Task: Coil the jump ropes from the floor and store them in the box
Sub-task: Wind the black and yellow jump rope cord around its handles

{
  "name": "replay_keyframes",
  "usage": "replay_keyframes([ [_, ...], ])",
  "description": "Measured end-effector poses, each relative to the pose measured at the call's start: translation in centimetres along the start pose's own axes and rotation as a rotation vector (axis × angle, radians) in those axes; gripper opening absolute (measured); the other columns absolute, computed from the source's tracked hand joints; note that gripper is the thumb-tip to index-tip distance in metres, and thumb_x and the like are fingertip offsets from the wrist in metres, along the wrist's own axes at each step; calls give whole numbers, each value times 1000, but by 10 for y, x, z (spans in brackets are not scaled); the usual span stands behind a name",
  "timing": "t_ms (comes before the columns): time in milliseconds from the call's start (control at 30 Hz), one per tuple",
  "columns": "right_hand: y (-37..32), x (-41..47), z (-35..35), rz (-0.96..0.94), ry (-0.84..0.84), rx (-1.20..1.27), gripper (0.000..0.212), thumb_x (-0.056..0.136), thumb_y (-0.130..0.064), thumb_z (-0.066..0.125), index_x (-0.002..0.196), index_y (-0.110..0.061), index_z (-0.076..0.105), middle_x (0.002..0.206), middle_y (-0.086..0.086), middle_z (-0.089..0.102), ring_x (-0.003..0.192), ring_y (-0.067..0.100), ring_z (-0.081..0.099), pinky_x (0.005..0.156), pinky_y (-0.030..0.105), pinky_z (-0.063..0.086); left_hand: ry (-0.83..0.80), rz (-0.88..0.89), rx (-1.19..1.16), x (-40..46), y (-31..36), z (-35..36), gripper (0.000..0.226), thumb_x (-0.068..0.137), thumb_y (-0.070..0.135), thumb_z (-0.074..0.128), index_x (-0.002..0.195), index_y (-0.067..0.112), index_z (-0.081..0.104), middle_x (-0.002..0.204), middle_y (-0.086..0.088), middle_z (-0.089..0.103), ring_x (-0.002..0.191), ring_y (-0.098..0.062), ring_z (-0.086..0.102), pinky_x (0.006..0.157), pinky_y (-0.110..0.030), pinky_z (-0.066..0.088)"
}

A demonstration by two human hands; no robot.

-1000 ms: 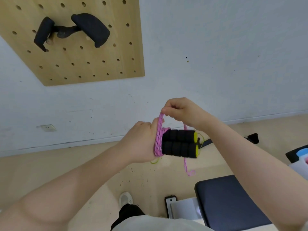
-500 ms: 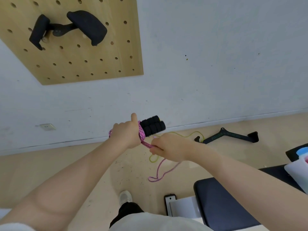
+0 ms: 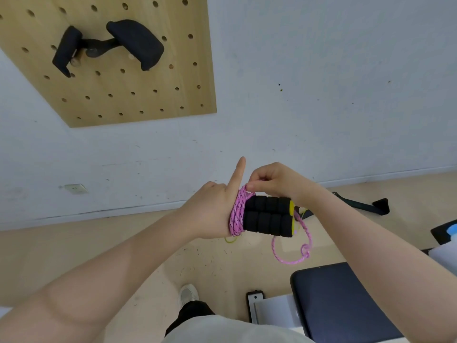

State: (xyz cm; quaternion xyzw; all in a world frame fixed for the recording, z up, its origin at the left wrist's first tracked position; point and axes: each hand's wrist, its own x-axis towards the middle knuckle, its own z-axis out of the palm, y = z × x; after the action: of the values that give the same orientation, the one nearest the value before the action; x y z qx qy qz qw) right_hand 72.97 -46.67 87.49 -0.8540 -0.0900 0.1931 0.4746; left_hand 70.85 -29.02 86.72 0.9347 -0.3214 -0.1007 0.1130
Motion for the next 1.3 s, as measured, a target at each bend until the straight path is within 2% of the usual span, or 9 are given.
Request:
replay_keyframes([
  [200, 4, -12, 18, 222, -75, -192, 30, 97, 4, 36, 121, 18, 47, 126, 23, 53, 119, 31, 47, 83, 26, 37, 15, -73, -589, -5, 4, -20, 129, 71, 19, 80, 139, 40, -27, 83, -1, 65, 78, -14, 65, 77, -26, 52],
  [267, 6, -11, 33, 128, -73, -324, 27, 97, -6, 37, 83, 0, 59, 87, 14, 61, 92, 27, 54, 60, 21, 39, 34, -130, -653, -3, 3, -21, 130, 65, 22, 84, 144, 35, -19, 90, 8, 65, 86, -10, 65, 80, -20, 48],
  [333, 9, -4, 40, 96, -51, -370, 33, 97, -14, 38, 65, -14, 44, 69, 3, 50, 73, 22, 49, 53, 21, 33, 79, -251, -737, 0, -5, -16, 124, 63, 22, 85, 145, 31, -8, 96, 13, 63, 92, -10, 63, 81, -20, 45],
  [467, 6, -4, 62, 60, -138, -646, 29, 101, -23, 29, 77, -10, 39, 84, 12, 54, 73, 27, 48, 66, 33, 39, 140, -429, -604, 5, -27, 4, 97, 72, 13, 74, 141, 21, 6, 71, 5, 55, 64, -13, 55, 55, -21, 39],
  [700, 1, -1, 69, 47, -185, -892, 35, 94, -7, 36, 61, -16, 28, 65, 1, 32, 56, 16, 34, 49, 29, 30, 145, -511, -429, 27, -35, 35, 78, 80, 16, 63, 136, 16, 10, 64, 3, 48, 58, -18, 47, 47, -27, 31],
  [833, -6, -9, 62, -6, -271, -1082, 25, 90, 1, 34, 69, -11, 35, 66, 1, 29, 53, 14, 30, 45, 26, 23, 111, -514, -405, 35, -34, 44, 73, 80, 21, 62, 133, 16, 12, 72, 1, 54, 66, -21, 56, 55, -28, 39],
  [967, -12, -22, 62, -129, -330, -1244, 10, 92, -4, 37, 89, -13, 40, 66, -1, 31, 53, 15, 35, 44, 26, 23, -78, -537, -3, 30, -36, 45, 67, 82, 18, 52, 135, 12, 11, 73, 0, 49, 70, -23, 53, 78, -37, 40],
  [1100, -29, -15, 39, -232, -288, -1008, 26, 98, -36, 39, 85, -16, 49, 64, -5, 40, 62, 17, 47, 50, 29, 36, -200, -345, 238, 23, -35, 41, 68, 84, 28, 54, 135, 8, 15, 68, 3, 45, 63, -21, 46, 76, -34, 34],
  [1300, -15, 0, 2, -203, -118, -387, 14, 89, -27, 59, 82, -17, 66, 74, -10, 60, 66, 1, 50, 67, 17, 39, -7, 7, 273, 16, -6, 17, 43, 84, 32, 49, 119, 9, 40, 75, 5, 44, 74, -21, 53, 75, -29, 33],
])
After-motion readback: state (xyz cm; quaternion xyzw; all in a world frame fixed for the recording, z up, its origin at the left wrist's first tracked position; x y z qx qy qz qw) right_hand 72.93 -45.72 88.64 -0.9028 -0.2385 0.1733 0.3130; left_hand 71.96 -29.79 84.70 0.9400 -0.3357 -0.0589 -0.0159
